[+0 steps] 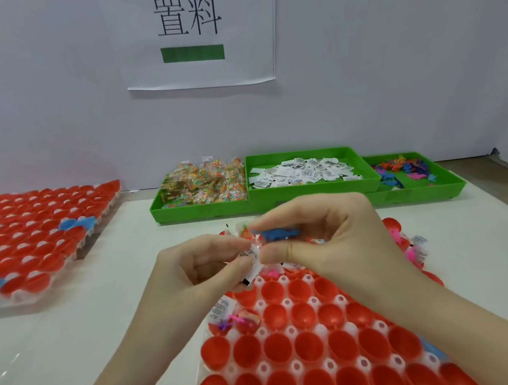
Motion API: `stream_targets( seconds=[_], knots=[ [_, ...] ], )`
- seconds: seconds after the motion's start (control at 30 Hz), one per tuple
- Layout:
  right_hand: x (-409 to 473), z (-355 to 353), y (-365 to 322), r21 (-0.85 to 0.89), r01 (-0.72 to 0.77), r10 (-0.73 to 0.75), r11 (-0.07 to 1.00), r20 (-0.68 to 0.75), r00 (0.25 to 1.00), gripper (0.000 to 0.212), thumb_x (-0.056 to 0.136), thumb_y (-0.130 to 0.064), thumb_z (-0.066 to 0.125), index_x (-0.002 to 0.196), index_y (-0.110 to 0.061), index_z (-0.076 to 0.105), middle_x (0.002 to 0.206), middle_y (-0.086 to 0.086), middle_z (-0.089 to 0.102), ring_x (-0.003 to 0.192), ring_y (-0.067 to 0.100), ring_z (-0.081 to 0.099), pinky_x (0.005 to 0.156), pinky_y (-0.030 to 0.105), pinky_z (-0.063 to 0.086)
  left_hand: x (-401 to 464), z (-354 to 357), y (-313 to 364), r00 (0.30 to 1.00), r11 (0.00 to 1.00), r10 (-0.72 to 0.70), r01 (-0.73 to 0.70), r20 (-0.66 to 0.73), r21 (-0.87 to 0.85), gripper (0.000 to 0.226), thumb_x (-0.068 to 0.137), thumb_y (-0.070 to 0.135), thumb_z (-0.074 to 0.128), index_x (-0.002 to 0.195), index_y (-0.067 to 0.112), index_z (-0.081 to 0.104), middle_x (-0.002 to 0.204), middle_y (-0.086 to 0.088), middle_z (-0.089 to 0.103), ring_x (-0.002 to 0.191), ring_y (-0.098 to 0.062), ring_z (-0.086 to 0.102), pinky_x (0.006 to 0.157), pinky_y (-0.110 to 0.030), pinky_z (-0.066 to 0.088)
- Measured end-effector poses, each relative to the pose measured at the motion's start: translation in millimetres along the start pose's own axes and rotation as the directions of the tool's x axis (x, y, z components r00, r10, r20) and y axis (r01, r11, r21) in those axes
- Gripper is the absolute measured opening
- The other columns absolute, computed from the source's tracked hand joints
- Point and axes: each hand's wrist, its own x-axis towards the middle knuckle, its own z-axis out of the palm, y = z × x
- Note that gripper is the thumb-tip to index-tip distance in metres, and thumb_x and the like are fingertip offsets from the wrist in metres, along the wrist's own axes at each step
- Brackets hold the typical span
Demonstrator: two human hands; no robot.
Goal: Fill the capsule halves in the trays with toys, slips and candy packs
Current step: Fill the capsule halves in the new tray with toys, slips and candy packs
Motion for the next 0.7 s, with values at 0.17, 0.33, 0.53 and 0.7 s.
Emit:
stream_targets(
  seconds=[0.17,0.33,0.53,0.7],
  knots=[
    [1.0,10.2,5.8,-0.270,0.098,-0.080,0.958,0.078,0.994,0.022,0.071,0.006,0.071,0.087,-0.007,0.075,0.076,-0.004,0.059,0.076,0.005,0.056,0.063,0.008,0.041,-9.6,3.6,-2.5,1.000,0.998,0.006,-0.006,-0.011,-0.055,0.023,0.056,0.017,0.068,0.077,0.022,0.075,0.072,-0.004,0.073,0.058,-0.008,0.066,0.053,-0.013,0.049],
    [-2.9,8.0,9.4,-0.284,0.082,-0.057,0.955,0.094,0.994,0.037,0.076,0.019,0.055,0.094,-0.008,0.073,0.088,0.001,0.067,0.083,0.008,0.061,0.075,0.014,0.048,-10.5,3.9,-7.7,1.000,0.997,0.006,-0.008,-0.020,-0.082,0.019,0.058,0.014,0.066,0.071,0.024,0.075,0.074,-0.001,0.074,0.059,-0.009,0.068,0.054,-0.013,0.050],
    [-2.1,0.0,5.7,-0.283,-0.023,0.040,0.959,0.053,0.998,0.041,0.072,0.011,0.067,0.097,-0.021,0.070,0.083,-0.010,0.071,0.073,0.002,0.064,0.069,0.014,0.050,-9.9,3.3,-12.3,0.999,0.998,0.026,-0.024,0.021,-0.058,0.021,0.060,0.015,0.065,0.075,0.027,0.074,0.075,0.001,0.074,0.061,-0.009,0.068,0.055,-0.013,0.051],
    [-0.9,-4.3,4.0,-0.257,-0.179,0.208,0.950,0.092,0.974,0.055,0.068,0.009,0.071,0.100,-0.033,0.058,0.094,-0.008,0.064,0.063,0.004,0.060,0.062,0.019,0.052,-7.5,6.4,-15.5,0.998,0.999,0.040,-0.042,0.045,0.023,0.020,0.068,0.008,0.065,0.080,0.024,0.070,0.075,0.005,0.074,0.063,-0.008,0.068,0.058,-0.013,0.051]
  ],
)
